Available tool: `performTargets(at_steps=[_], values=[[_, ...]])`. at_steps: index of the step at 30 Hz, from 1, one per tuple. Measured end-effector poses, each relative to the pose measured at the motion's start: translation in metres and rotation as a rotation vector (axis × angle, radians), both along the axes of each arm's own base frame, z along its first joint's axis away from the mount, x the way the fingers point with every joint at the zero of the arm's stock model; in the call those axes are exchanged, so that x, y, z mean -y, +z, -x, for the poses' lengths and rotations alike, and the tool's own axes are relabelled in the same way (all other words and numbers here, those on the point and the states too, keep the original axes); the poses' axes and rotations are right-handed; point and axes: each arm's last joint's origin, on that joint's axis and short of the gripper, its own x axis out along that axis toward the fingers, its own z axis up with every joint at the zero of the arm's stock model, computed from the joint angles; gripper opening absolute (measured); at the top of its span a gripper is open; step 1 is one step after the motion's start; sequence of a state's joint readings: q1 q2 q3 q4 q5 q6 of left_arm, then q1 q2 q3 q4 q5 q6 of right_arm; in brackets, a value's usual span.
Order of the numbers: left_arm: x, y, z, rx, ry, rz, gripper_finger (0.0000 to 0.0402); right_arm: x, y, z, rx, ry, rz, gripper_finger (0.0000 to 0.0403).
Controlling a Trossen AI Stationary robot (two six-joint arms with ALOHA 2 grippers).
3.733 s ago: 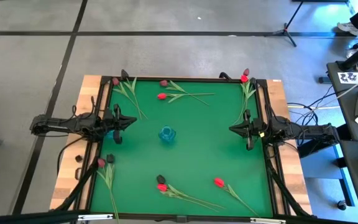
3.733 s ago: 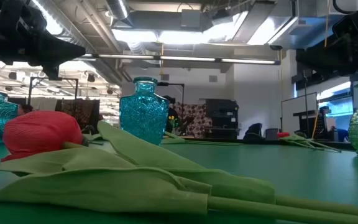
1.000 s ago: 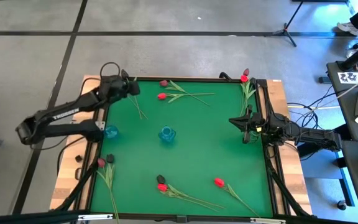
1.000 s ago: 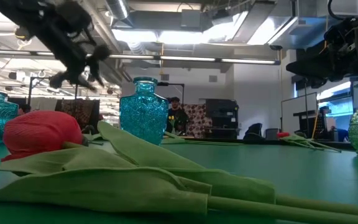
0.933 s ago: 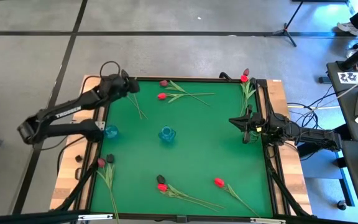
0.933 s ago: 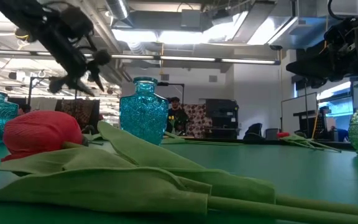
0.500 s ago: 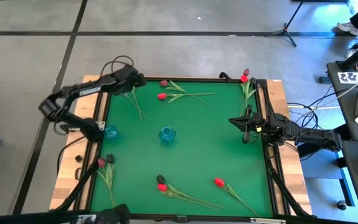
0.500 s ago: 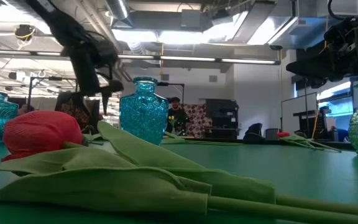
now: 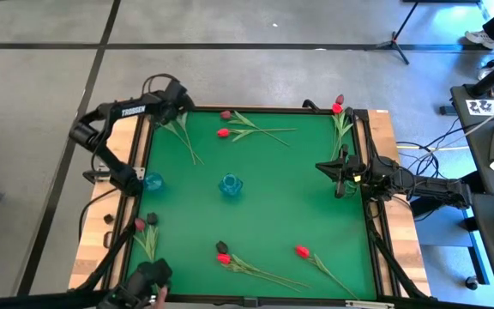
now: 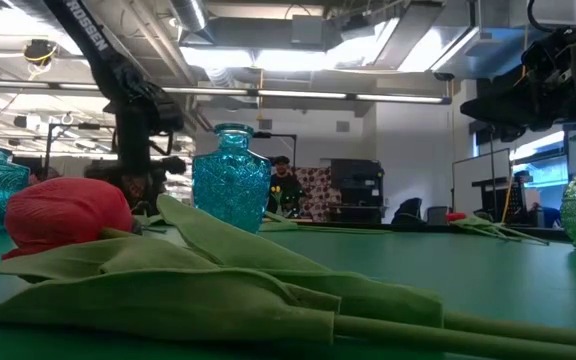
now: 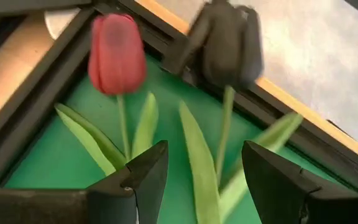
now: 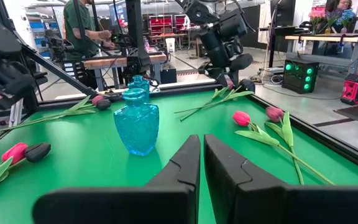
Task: Sort flowers into vase by color
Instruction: Put the top left black tulip into the right blue vase
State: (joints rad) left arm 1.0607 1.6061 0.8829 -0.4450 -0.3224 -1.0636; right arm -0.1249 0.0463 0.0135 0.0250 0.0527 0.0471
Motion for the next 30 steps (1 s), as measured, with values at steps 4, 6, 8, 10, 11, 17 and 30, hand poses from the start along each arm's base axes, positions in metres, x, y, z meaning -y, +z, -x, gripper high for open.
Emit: performTargets(at_steps=[4,6,8,10,11,17,30], values=[[-0.005,-0.005,-0.005,0.006,-0.007,-0.025,0.0199,0.0,0.0,0.0,0.0,0.0,0.0,0.0024],[-0.006,-0.009,-0.009,0.005,-0.015,-0.028,0.0199,0.0,0.0,0.0,0.0,0.0,0.0,0.0024],[-0.007,-0.013,-0.013,-0.027,-0.015,-0.031,0.0199,0.0,0.0,0.0,0.0,0.0,0.0,0.0024],[-0.008,-0.017,-0.018,-0.071,-0.013,-0.028,0.0199,0.0,0.0,0.0,0.0,0.0,0.0,0.0024],[-0.008,-0.019,-0.019,-0.083,-0.014,-0.023,0.0199,0.0,0.0,0.0,0.0,0.0,0.0,0.0024],[-0.014,-0.029,-0.029,-0.116,-0.008,-0.003,0.0196,0.0,0.0,0.0,0.0,0.0,0.0,0.0024],[-0.013,-0.031,-0.037,-0.068,-0.016,0.021,0.0035,0.0,0.0,0.0,0.0,0.0,0.0,0.0024]])
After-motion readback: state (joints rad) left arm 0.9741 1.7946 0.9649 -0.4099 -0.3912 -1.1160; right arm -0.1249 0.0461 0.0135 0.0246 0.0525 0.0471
